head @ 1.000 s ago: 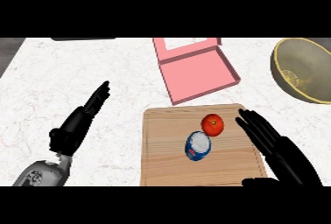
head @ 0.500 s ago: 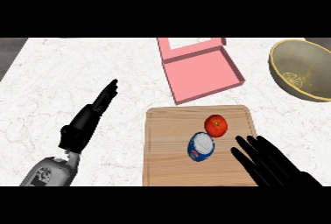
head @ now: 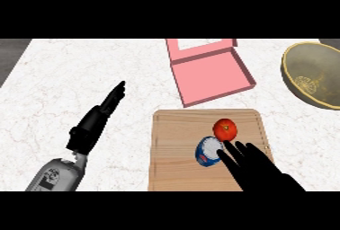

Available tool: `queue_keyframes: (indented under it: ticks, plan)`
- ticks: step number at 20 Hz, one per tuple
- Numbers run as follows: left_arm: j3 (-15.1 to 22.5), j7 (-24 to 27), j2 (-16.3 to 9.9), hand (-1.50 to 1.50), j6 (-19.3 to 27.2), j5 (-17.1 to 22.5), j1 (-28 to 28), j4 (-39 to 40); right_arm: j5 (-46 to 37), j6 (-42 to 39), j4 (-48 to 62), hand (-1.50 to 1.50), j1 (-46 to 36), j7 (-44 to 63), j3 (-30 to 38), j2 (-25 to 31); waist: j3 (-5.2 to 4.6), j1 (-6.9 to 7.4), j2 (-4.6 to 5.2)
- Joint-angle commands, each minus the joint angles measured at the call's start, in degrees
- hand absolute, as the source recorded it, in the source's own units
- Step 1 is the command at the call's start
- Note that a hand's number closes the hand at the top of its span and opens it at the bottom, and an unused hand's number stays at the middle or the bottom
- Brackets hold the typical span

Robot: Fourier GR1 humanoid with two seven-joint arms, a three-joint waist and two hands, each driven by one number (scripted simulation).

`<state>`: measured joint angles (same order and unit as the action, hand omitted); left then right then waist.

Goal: Pick the can from the cutting board and place it in the cardboard box

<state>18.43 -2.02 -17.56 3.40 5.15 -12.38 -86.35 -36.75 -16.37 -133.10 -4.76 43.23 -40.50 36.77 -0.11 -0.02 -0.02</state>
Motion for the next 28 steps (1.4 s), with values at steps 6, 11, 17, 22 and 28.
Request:
queue_keyframes:
  ticks: [6, 11, 17, 22, 28]
  plan:
    - [-2.7, -2.7, 1.4, 0.00, -3.2, -2.0, 1.6, -3.3, -1.1, -7.7, 8.2, -1.50, -6.1, 4.2, 0.3, -15.2, 0.10, 0.18, -0.01]
    - [-4.9, -3.3, 2.9, 0.00, -4.0, -3.3, -1.4, -1.0, -4.6, -7.8, 13.8, -1.50, -4.8, 3.6, -1.7, -19.0, 0.11, 0.06, 0.01]
    - [-3.7, -3.8, 6.1, 0.00, -4.2, -6.1, 1.9, -4.4, -9.5, -4.0, 19.0, -1.50, -2.8, -5.5, 1.0, -19.6, 0.12, 0.10, -0.03]
    - [-5.6, -7.3, 6.7, 0.00, -5.2, -6.8, 2.0, -7.5, -11.2, -4.6, 19.6, -1.50, -2.4, -9.6, 3.9, -19.8, 0.12, 0.05, -0.03]
    - [-7.1, -3.6, 8.9, 0.00, -6.7, -8.6, 2.2, -3.9, -11.7, -10.1, 20.2, -1.50, -1.6, -10.1, 5.4, -21.9, 0.12, 0.03, -0.01]
